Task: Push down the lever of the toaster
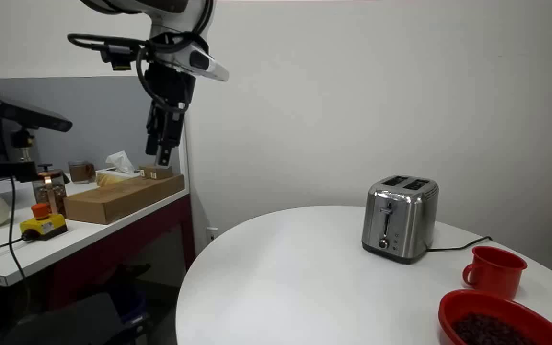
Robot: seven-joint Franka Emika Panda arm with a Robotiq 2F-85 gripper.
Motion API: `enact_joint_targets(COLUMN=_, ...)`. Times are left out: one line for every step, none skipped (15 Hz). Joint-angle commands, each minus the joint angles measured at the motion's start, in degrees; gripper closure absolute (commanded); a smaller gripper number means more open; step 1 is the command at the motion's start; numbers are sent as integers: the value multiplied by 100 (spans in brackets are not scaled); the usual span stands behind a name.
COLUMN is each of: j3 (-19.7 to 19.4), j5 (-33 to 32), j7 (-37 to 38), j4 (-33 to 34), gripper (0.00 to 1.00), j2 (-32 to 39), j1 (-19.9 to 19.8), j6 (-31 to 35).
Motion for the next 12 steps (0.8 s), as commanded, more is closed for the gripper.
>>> enact_joint_targets(j3=22, j5=8, j7=-11, j4=12, gripper=0, j2=-4, j1=-29, j6=-23)
enact_joint_targets(j3=22, j5=8, j7=-11, j4=12, gripper=0, j2=-4, j1=-29, j6=-23)
enact_joint_targets(j3=22, j5=8, j7=-11, j4=12, gripper=0, j2=-4, j1=-29, j6=-23)
enact_joint_targets(j3=22, j5=8, j7=-11, j4=12, gripper=0, j2=-4, j1=-29, j6=-23)
enact_joint_targets(j3=22, j5=8, j7=-11, j4=12, gripper=0, j2=-4, j1=-29, j6=-23)
enact_joint_targets(j3=55, j5=-65, j7=26, j4=-35, gripper=0, j2=18, j1=-112, j6=379)
enact_joint_targets(j3=70, j5=-228, j7=50, j4=32, gripper=0, j2=177, j1=-242, j6=764)
enact_joint_targets(j3=77, j5=-391, j7=35, j4=81, gripper=0, j2=309, j1=-343, j6=1193)
enact_joint_targets(j3=72, j5=-638, j7=29, j4=211, gripper=0, j2=568, j1=-487, j6=1647)
enact_joint_targets(j3=73, j5=-897, j7=63, j4=327, gripper=0, j2=824, j1=-631, j6=2109)
enact_joint_targets(j3=64, j5=-1121, j7=153, j4=471, gripper=0, j2=1071, j1=-765, j6=2458)
enact_joint_targets(j3=52, j5=-1360, j7=235, j4=652, gripper=0, j2=1402, j1=-925, j6=2844)
